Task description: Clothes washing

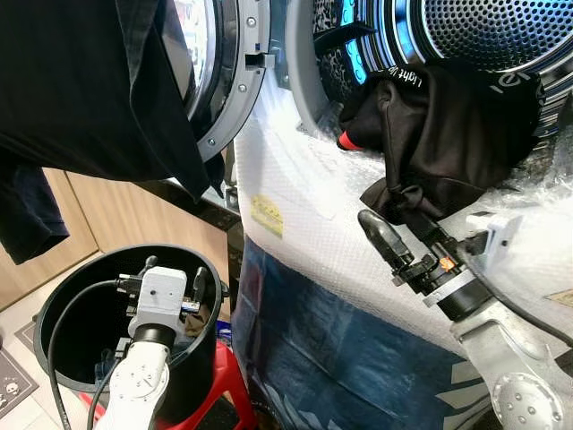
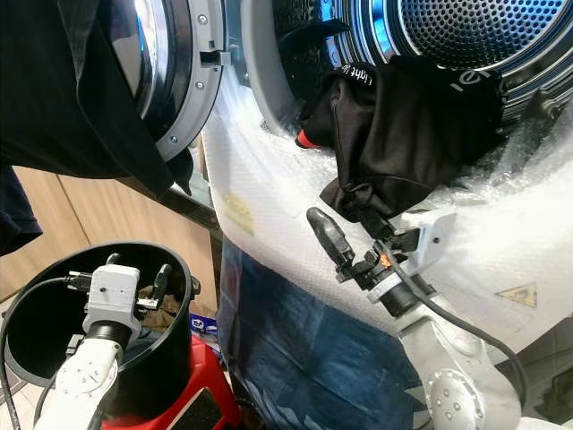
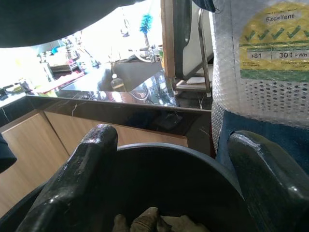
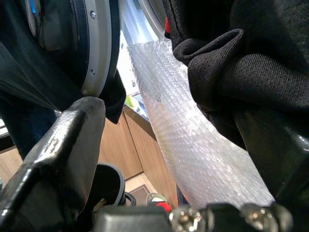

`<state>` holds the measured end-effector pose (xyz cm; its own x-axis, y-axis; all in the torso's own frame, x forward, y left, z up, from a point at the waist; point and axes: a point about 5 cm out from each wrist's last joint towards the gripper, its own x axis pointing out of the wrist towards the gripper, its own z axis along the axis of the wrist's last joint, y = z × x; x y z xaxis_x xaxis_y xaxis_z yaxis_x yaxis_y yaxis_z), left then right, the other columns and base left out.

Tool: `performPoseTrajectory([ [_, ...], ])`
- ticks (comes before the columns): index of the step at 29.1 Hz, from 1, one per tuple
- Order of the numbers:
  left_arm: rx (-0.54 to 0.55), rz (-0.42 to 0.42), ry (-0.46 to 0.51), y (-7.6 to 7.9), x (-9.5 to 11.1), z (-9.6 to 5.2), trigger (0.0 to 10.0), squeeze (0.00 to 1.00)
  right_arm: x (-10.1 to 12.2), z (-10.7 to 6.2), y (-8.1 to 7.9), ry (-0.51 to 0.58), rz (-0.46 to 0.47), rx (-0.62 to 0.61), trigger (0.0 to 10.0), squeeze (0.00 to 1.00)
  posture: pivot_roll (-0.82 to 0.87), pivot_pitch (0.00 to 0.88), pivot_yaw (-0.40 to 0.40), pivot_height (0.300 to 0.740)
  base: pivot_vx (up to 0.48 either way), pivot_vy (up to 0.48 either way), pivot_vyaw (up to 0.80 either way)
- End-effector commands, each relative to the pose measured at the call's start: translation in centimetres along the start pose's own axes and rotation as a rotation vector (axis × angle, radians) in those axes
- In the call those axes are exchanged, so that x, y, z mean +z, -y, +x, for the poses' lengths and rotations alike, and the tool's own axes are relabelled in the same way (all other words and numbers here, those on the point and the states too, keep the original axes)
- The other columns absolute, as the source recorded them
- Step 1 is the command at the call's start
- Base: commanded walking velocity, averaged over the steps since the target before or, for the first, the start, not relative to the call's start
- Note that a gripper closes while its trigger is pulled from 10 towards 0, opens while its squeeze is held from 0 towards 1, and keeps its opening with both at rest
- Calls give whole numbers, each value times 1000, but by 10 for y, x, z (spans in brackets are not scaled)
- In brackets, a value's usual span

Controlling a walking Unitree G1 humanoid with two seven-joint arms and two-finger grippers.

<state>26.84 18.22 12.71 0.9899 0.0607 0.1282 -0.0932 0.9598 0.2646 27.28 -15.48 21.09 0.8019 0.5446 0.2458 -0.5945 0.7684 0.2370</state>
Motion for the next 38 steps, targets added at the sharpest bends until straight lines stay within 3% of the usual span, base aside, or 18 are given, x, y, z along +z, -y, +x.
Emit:
performPoseTrajectory([
  [1, 8, -1, 8, -1, 2, -2, 10000, 0, 3, 5, -1, 17, -13, 17, 588, 0, 239, 25, -42, 740, 0, 0, 0],
  [2, 9, -1, 8, -1, 2, -2, 10000, 0, 3, 5, -1, 18, -14, 17, 0, 0, 241, 23, -41, 740, 0, 0, 0],
  [16, 1, -3, 10, 1, 3, -2, 10000, 0, 0, 6, 15, 17, -24, -92, 0, 0, 232, 25, -39, 740, 0, 0, 0],
  [31, -1, -3, 13, 1, 5, -3, 10000, 0, 8, 11, 14, 61, -29, -107, 0, 0, 236, 26, -31, 740, 0, 0, 0],
  [38, 0, 2, 13, 0, 5, -4, 10000, 0, 19, 16, 11, 87, -83, -80, 0, 0, 237, 25, -24, 740, 0, 0, 0],
])
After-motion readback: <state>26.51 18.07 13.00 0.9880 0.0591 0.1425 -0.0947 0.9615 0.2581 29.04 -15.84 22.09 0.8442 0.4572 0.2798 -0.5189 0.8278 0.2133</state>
